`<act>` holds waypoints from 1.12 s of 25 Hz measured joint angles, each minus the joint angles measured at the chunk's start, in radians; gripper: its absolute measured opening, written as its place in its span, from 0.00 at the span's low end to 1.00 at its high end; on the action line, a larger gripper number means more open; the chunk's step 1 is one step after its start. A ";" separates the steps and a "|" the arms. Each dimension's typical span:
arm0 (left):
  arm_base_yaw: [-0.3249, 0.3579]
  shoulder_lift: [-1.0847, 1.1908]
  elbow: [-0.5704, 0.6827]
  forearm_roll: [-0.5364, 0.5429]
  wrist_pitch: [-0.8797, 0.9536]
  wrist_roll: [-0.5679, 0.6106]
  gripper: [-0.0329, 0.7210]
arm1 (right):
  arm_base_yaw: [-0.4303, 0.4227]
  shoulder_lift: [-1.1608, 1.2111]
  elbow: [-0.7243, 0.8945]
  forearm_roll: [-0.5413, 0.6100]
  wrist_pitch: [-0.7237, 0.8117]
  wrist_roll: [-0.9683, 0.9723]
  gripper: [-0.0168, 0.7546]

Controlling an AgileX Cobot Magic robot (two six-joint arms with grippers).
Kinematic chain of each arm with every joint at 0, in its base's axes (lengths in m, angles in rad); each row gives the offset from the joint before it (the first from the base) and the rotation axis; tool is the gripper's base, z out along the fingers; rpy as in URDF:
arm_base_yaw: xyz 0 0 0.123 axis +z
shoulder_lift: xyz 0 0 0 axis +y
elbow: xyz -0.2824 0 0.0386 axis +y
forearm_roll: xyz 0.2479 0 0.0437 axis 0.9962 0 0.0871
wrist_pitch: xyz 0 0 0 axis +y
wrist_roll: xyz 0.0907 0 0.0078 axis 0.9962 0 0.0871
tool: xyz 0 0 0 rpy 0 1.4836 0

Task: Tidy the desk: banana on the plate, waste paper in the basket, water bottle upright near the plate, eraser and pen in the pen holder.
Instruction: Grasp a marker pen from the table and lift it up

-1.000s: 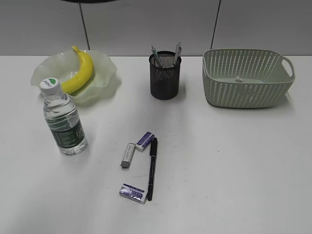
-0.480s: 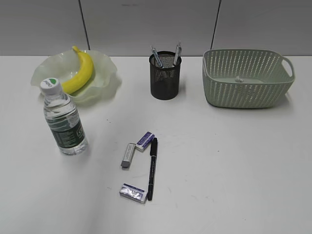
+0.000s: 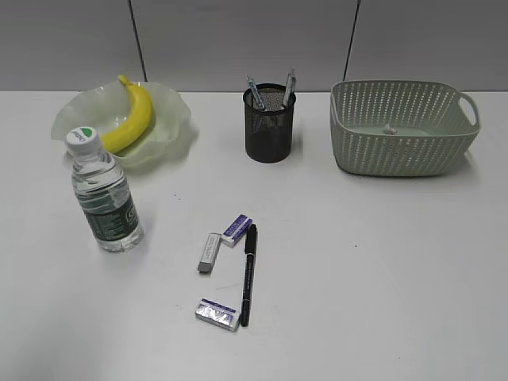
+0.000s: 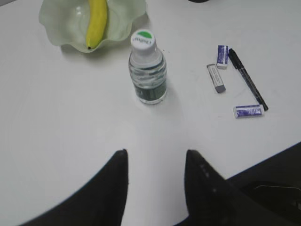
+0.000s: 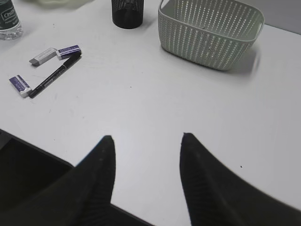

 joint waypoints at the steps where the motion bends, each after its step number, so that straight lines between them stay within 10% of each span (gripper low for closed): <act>1: 0.000 -0.084 0.087 0.000 -0.022 0.000 0.44 | 0.000 0.000 0.000 0.000 0.000 0.000 0.50; 8: 0.000 -0.530 0.419 -0.013 -0.074 0.000 0.44 | 0.000 0.008 -0.002 0.004 -0.002 0.000 0.50; 15: 0.000 -0.745 0.435 -0.022 -0.088 0.000 0.44 | 0.000 0.398 -0.118 0.071 -0.127 -0.038 0.50; 28: 0.000 -0.750 0.436 -0.028 -0.090 0.000 0.44 | 0.090 1.633 -0.934 0.286 0.143 0.118 0.50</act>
